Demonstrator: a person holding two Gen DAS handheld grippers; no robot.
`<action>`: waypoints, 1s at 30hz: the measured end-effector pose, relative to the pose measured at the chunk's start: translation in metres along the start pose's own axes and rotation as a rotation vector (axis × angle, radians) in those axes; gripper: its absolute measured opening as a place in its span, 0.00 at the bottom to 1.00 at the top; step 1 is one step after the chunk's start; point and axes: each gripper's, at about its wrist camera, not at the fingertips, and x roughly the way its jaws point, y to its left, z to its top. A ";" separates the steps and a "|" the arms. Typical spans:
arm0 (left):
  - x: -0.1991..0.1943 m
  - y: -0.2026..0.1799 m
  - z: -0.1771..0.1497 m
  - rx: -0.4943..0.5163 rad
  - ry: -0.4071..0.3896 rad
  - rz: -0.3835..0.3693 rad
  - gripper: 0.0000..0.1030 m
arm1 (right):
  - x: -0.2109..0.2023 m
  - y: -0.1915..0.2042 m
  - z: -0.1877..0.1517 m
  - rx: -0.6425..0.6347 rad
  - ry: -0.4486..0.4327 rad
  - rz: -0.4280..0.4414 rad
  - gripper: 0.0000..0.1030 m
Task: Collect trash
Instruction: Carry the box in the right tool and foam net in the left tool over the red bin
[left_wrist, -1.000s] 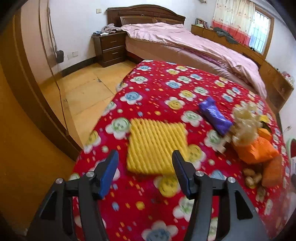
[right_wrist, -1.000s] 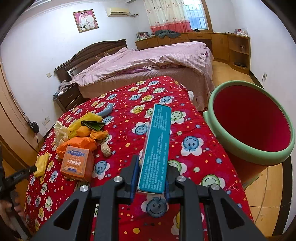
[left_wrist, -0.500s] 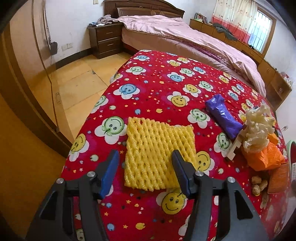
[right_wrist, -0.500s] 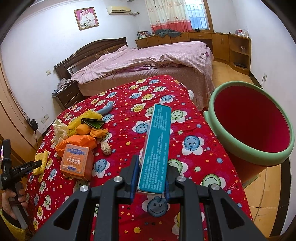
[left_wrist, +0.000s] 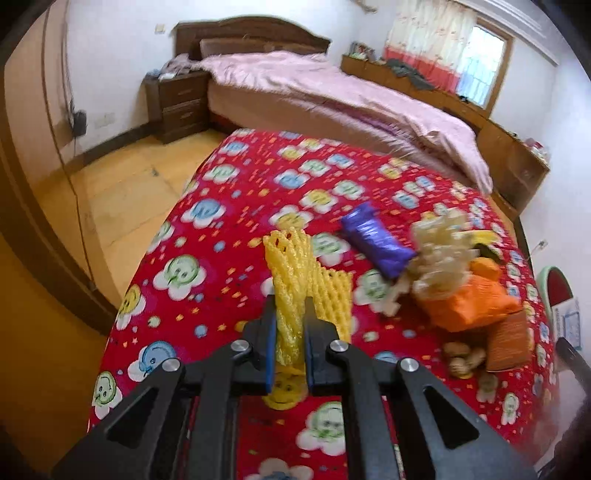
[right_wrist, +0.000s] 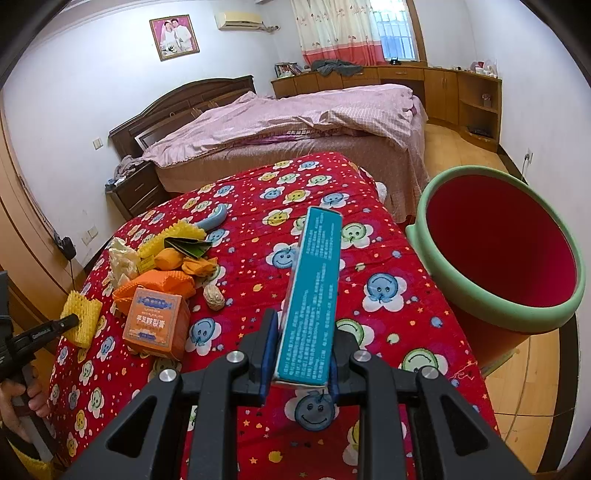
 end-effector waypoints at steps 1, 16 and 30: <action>-0.004 -0.004 0.001 0.009 -0.011 -0.009 0.10 | -0.001 0.000 0.000 0.000 -0.003 0.000 0.24; -0.058 -0.109 0.032 0.164 -0.148 -0.204 0.10 | -0.027 -0.021 0.019 0.008 -0.055 -0.020 0.24; -0.046 -0.252 0.026 0.380 -0.113 -0.358 0.10 | -0.054 -0.088 0.033 0.064 -0.090 -0.121 0.25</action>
